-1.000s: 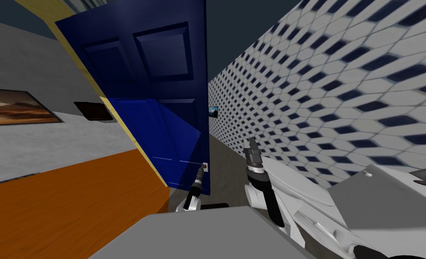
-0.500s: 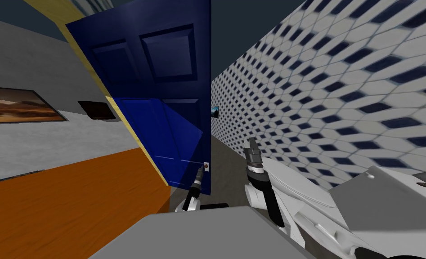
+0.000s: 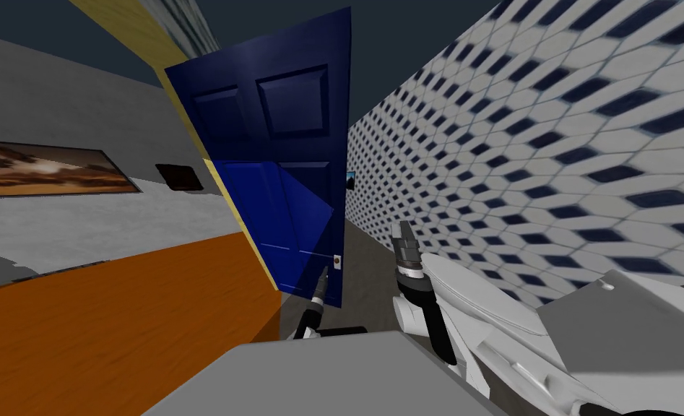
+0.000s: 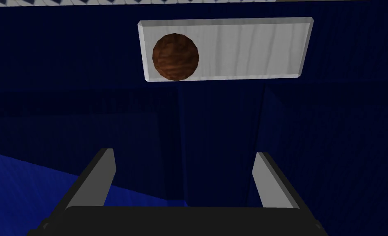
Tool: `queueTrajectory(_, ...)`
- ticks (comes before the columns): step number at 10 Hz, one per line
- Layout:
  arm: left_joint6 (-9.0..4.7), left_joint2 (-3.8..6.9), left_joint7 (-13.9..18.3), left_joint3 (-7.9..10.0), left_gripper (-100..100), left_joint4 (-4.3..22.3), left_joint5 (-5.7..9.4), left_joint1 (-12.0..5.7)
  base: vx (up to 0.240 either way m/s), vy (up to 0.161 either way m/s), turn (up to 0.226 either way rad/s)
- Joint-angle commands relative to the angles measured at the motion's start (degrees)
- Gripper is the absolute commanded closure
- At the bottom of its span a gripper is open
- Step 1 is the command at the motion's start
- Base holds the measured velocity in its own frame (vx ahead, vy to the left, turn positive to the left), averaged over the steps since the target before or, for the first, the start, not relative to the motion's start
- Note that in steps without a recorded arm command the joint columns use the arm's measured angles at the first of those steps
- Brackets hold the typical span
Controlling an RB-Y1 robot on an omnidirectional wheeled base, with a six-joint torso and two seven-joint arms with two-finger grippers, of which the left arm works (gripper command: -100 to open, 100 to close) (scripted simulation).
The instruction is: Push the door open
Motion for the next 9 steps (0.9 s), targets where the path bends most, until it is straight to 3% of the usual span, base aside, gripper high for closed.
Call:
queueTrajectory(1, 0.23, -0.06, -1.34, -1.76, -100, -2.2, 1.07, 1.5, -0.07, 0.036, 0.064)
queueTrajectory(3, 0.14, -0.96, -2.7, -3.69, -100, -4.01, 2.17, 3.03, -0.073, 0.024, 0.058)
queueTrajectory(4, 0.08, -2.06, -3.69, -5.12, -100, -5.33, 2.97, 4.15, -0.101, -0.001, 0.078)
queueTrajectory(5, 0.08, -2.06, -3.69, -5.12, -100, -5.33, 2.97, 4.15, -0.078, 0.005, 0.022)
queueTrajectory(6, 0.05, -2.77, -4.14, -5.77, -100, -5.95, 3.34, 4.67, -0.056, -0.004, 0.013)
queueTrajectory(7, -0.36, -2.5, -3.33, -5.39, -100, -4.46, 3.13, 3.75, -0.026, -0.007, 0.003)
queueTrajectory(8, -0.29, -0.78, -3.1, -5.04, -100, -4.21, 3.0, 3.43, 0.118, 0.001, -0.016)
queueTrajectory(9, -0.25, -0.44, -3.03, -4.91, -100, -4.15, 2.95, 3.32, 0.18, -0.016, -0.014)
